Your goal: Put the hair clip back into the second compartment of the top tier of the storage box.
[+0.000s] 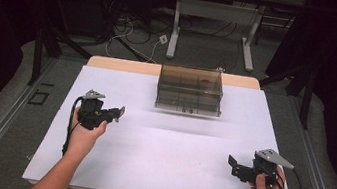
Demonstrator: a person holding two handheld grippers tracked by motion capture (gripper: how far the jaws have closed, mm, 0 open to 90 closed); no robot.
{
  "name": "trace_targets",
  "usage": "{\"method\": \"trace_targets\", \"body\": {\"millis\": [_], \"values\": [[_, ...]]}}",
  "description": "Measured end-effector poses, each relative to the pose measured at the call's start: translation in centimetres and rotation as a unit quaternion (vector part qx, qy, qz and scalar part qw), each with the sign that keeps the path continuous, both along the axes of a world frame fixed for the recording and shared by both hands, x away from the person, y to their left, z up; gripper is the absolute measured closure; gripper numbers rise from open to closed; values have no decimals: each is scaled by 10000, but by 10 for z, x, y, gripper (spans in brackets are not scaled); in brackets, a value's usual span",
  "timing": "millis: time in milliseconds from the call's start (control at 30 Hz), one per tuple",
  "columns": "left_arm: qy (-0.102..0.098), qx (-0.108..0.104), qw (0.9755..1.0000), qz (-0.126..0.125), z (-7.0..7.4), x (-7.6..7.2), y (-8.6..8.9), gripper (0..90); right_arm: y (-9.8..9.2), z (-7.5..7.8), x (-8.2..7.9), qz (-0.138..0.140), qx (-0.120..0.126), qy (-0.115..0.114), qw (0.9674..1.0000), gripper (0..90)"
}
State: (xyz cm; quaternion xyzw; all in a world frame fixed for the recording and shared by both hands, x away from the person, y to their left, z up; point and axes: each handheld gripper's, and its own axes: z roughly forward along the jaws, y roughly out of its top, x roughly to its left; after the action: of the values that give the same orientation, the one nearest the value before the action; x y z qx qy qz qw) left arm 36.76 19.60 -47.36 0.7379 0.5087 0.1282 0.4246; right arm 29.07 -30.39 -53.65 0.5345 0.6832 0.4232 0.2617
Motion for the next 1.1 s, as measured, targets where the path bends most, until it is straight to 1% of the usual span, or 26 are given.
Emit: {"method": "trace_targets", "body": {"millis": [67, 133, 200, 233, 367, 433, 533, 600, 633, 667, 767, 833, 867, 900, 933, 967, 1033, 1100], "values": [[-12, -1, 10000, -39, 3, 1, -1, 837, 0, 0, 0, 27, -21, -10, 10000, 1], [-30, -36, 10000, -59, 6, 3, -4, 837, 0, 0, 0, -15, 20, 6, 10000, 1], [-47, -36, 9999, -84, 10, 4, -6, 837, 0, 0, 0, -7, 1, -13, 10000, 1], [-70, -34, 9999, -92, 11, 5, -7, 837, 0, 0, 0, -5, 40, 9, 10000, 1], [-123, -41, 9998, -136, 17, 8, -14, 837, 0, 0, 0, 13, 1, -23, 10000, 1], [-128, -65, 9998, -164, 20, 10, -18, 837, 0, 0, 0, 31, 3, -3, 10000, 1], [-132, -16, 9996, -249, 24, 13, -23, 837, 0, 0, -1, 9, 23, 1, 10000, 1], [-142, -22, 9995, -268, 27, 15, -28, 837, -1, 0, -1, 4, 6, -14, 10000, 1], [-172, 4, 9994, -295, 28, 16, -29, 837, -1, 0, -1, 8, 2, -19, 10000, 1], [-175, 4, 9994, -313, 29, 17, -31, 837, 0, 1, -1, -6, 30, 0, 10000, 1], [-185, -20, 9992, -363, 33, 21, -38, 837, -1, 1, -1, 11, 3, -21, 10000, 1], [-198, -38, 9989, -416, 35, 23, -43, 837, -1, 1, -1, 12, 2, -21, 10000, 1], [-163, 0, 9987, -486, 37, 24, -44, 837, -1, 1, -1, 4, -3, -15, 10000, 1], [-161, -6, 9986, -510, 39, 25, -46, 837, -1, 1, -1, 2, -9, -9, 10000, 1], [-221, -25, 9987, -466, 39, 26, -49, 837, -1, 1, -1, 6, 0, -18, 10000, 1], [-239, -22, 9985, -502, 40, 27, -51, 837, -1, 1, -1, 11, 7, -20, 10000, 1], [-221, -32, 9984, -526, 43, 29, -55, 837, -1, 1, -1, 12, 7, -20, 10000, 1], [-247, -61, 9982, -545, 45, 31, -60, 837, -1, 0, -1, 9, 10, -20, 10000, 1]]}}
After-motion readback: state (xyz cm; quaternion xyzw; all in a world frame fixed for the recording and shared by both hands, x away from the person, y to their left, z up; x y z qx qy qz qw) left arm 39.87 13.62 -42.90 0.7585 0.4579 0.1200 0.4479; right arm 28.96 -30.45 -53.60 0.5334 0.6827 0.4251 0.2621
